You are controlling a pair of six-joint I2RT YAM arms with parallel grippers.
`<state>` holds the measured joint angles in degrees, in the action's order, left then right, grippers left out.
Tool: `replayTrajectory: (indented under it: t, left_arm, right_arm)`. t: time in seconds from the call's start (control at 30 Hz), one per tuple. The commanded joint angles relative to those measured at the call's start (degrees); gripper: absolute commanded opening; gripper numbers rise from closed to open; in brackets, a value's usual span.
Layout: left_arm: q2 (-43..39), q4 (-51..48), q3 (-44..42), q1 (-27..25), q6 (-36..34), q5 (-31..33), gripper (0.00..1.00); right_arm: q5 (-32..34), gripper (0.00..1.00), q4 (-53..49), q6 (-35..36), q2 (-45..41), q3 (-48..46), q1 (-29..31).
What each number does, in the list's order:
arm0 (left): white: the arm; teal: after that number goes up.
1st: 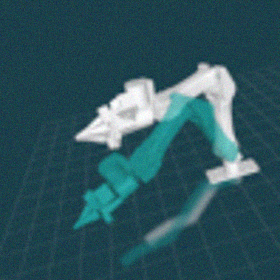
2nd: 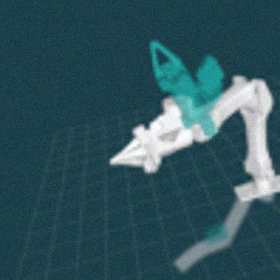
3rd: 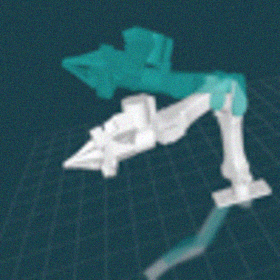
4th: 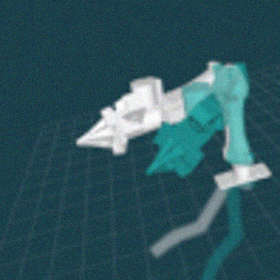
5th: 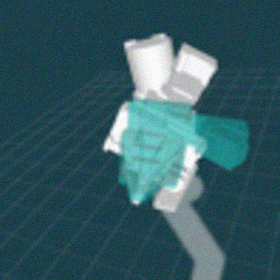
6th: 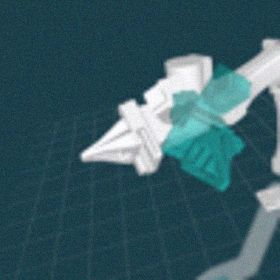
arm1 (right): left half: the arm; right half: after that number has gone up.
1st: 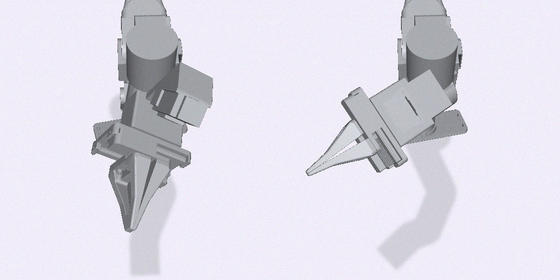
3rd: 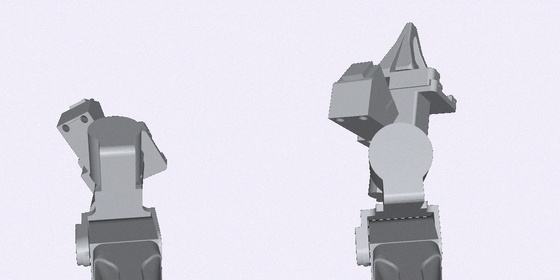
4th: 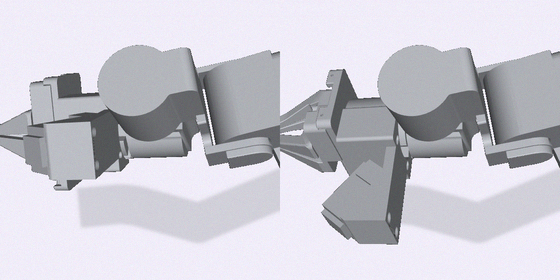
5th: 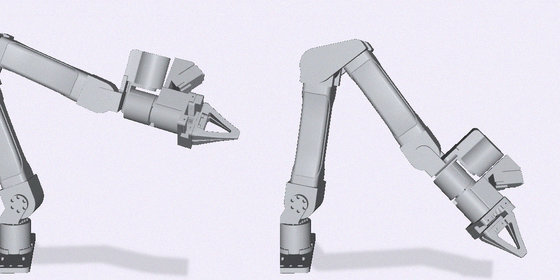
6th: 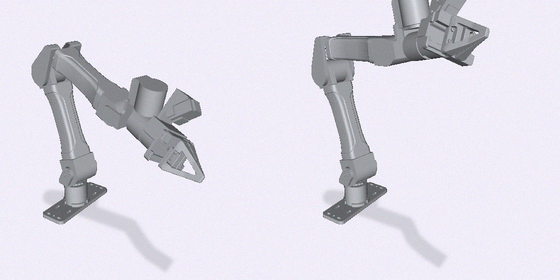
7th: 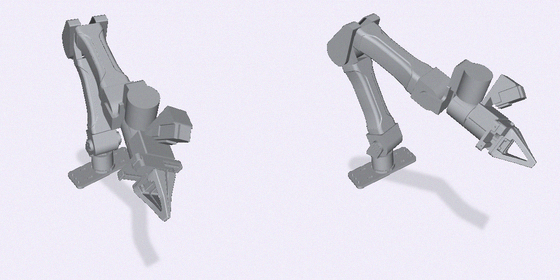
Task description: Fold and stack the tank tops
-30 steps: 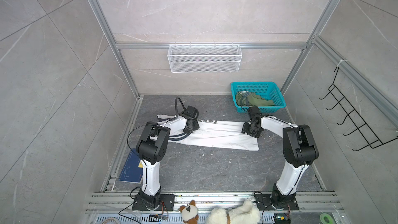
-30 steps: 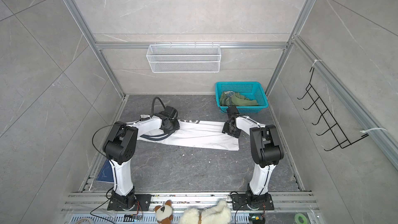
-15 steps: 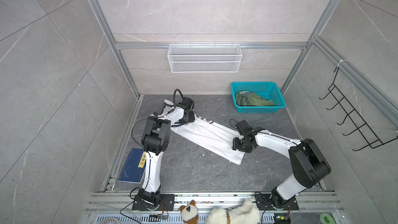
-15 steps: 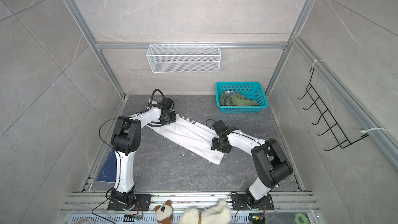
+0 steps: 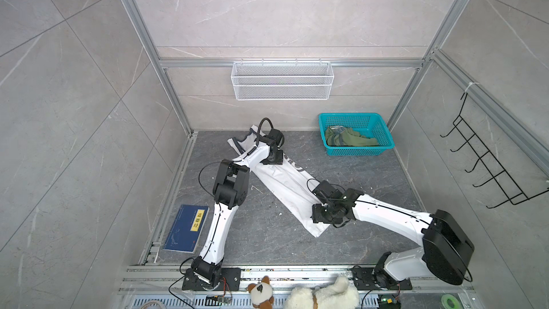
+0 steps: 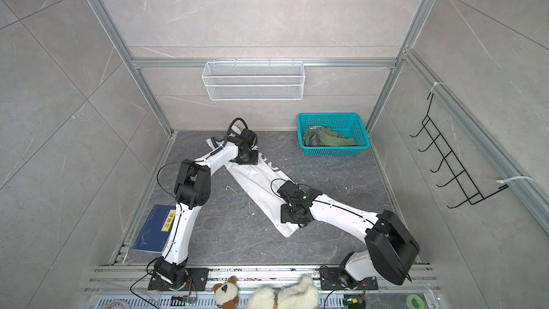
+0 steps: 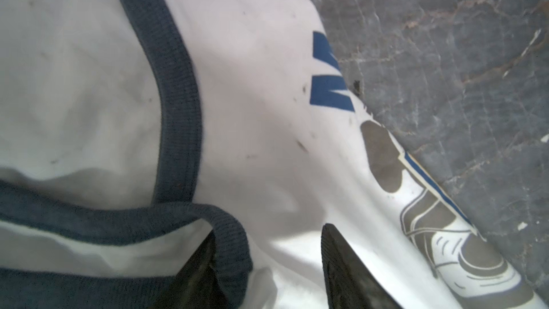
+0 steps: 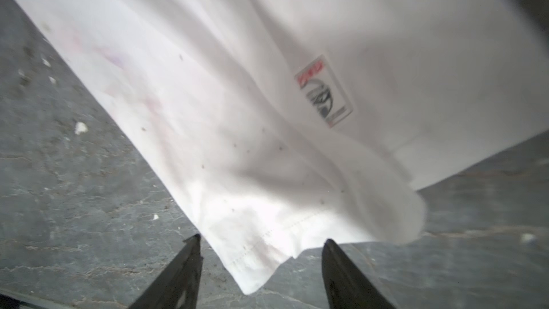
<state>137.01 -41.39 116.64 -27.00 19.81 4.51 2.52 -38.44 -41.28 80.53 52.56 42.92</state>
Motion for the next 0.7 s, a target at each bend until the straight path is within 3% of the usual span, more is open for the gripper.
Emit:
replayTrajectory:
  t: [0.0,0.13,0.37,0.67]
  left_arm:
    - [-9.06,-5.90,-0.07,0.34,1.76,3.51,0.58]
    - [-17.02,-4.75,-7.40,-0.05,7.13,2.97,0.61]
    - [-28.66,8.05,-28.38,0.35,15.05,2.51,0.62]
    - [-15.82,11.26,-21.66,2.37,11.92,-1.80,0.60]
  right_arm:
    - [5.38,0.67,-3.24,6.33,-0.92,4.92,-3.37]
    - [4.01,0.68,-0.94,12.91,4.45,9.29,-5.64]
    - [4.35,0.72,1.01,20.22,15.15,14.35,-7.81]
    - [4.84,0.83,1.08,22.19,18.24,11.70,-7.85]
